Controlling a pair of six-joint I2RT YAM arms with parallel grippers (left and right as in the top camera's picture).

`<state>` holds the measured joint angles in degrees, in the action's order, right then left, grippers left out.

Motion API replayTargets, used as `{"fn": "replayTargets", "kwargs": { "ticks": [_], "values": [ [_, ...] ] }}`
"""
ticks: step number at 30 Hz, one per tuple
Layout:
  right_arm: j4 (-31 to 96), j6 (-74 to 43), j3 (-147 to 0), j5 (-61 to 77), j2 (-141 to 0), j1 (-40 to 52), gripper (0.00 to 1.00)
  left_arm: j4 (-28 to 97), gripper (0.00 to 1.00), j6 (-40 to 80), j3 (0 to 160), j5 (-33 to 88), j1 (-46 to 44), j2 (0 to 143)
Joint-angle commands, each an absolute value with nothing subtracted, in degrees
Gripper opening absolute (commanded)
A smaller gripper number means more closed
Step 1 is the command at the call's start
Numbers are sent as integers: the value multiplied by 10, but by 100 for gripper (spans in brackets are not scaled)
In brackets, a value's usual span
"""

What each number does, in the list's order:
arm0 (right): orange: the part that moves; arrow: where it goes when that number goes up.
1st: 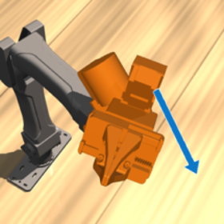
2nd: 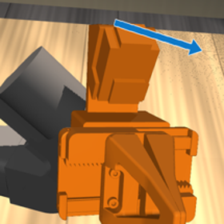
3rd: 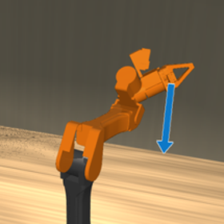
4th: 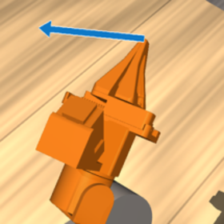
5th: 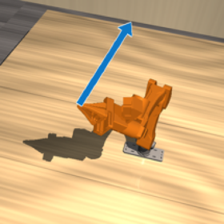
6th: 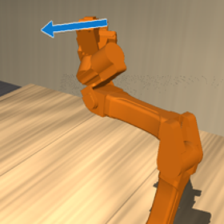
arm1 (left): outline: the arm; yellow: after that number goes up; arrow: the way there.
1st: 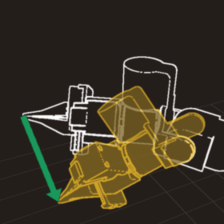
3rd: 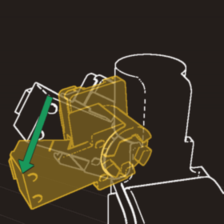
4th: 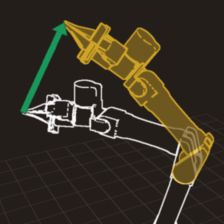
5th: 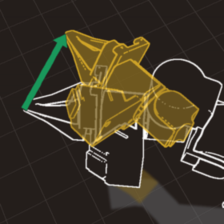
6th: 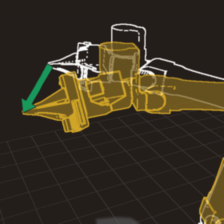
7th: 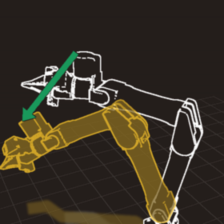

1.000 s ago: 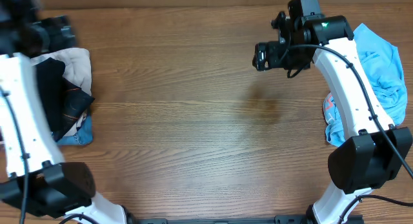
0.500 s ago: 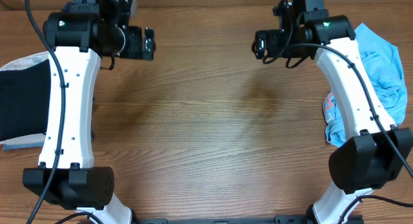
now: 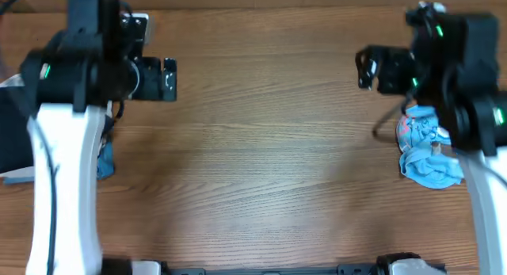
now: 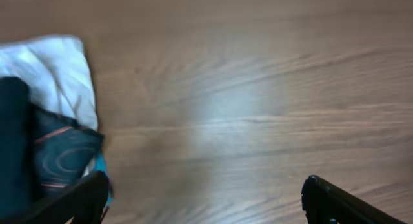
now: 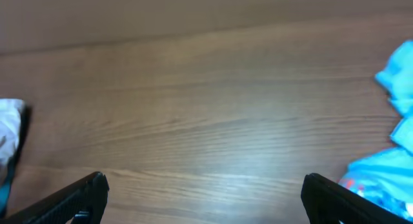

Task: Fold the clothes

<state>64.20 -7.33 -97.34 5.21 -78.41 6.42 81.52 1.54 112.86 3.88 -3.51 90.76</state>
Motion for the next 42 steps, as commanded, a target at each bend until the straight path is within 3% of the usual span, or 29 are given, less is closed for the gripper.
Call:
{"fn": "replayTargets", "kwargs": {
  "ticks": [1,8,14,22,42],
  "values": [
    [567,-82,-813,26,-653,63,100,766,97,19,1022,-4,-62,769],
    [461,-72,-581,15,-471,63,100,649,100,17,797,-37,-76,548],
    [506,-73,-533,13,-427,63,100,606,100,15,674,-90,-75,424],
    [587,-73,-533,13,-442,63,100,657,100,15,650,-92,-75,427],
    [599,-73,-531,13,-414,49,100,677,100,15,650,-92,-75,431]
  ]
}}
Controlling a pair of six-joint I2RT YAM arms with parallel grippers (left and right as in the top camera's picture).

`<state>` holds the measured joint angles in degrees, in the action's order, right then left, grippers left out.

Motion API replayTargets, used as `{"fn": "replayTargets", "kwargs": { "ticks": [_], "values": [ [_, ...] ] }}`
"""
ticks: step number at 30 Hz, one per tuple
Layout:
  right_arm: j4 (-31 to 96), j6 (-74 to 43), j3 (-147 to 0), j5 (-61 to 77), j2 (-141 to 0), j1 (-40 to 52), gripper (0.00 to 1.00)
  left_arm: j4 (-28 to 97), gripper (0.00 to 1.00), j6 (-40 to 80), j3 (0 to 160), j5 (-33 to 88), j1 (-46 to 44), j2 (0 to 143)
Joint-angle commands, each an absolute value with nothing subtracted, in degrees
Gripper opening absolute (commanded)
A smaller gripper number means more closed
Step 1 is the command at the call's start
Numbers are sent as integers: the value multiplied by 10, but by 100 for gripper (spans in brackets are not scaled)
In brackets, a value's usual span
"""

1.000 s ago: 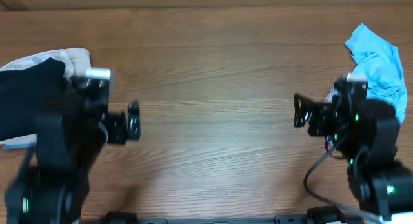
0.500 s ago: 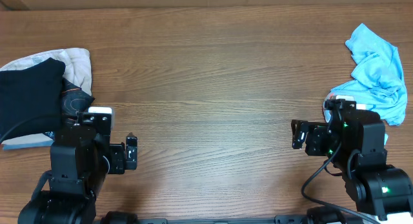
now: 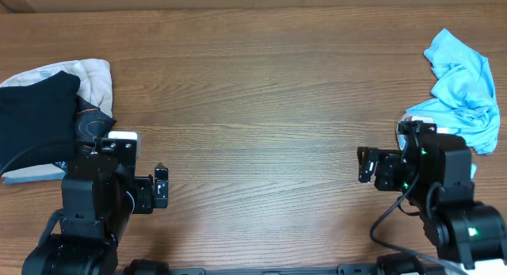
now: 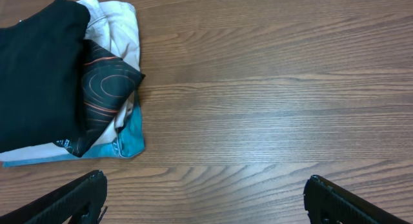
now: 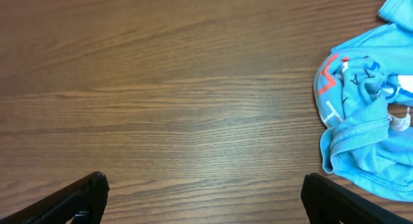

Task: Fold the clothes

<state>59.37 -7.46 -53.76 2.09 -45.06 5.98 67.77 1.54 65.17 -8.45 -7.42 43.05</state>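
Observation:
A stack of folded clothes [image 3: 47, 116] lies at the table's left edge, a black garment [image 4: 39, 69] on top of white and teal ones. A crumpled light blue shirt [image 3: 459, 89] with a red print [image 5: 332, 66] lies at the right edge. My left gripper [image 4: 206, 198] is open over bare wood near the front, right of the stack. My right gripper [image 5: 206, 198] is open too, over bare wood left of the blue shirt. Neither holds anything.
The wooden table [image 3: 261, 108] stretches between the two piles. Both arm bases sit at the front edge, left [image 3: 95, 219] and right [image 3: 444, 219].
Both arms have drawn back from the far half of the table to the front edge. The stack and the blue shirt, partly covered before, now show in full. Both grippers stay open.

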Motion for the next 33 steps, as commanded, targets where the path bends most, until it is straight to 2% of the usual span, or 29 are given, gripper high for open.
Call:
{"fn": "replayTargets", "kwargs": {
  "ticks": [1,6,10,17,25,33],
  "values": [
    [606,-72,-529,13,-395,47,100,677,100,15,650,-92,-75,431],
    [580,-70,-488,0,-290,46,100,677,100,15,650,-92,-75,431],
    [491,-69,-390,4,-184,30,100,677,100,15,650,-92,-75,431],
    [196,-69,-142,31,-5,24,100,677,100,15,650,-92,-75,431],
    [-45,-26,-1,30,-2,20,100,677,100,15,650,-92,-75,431],
    [45,-17,-4,28,-2,19,100,677,100,15,650,-92,-75,431]
  ]
}}
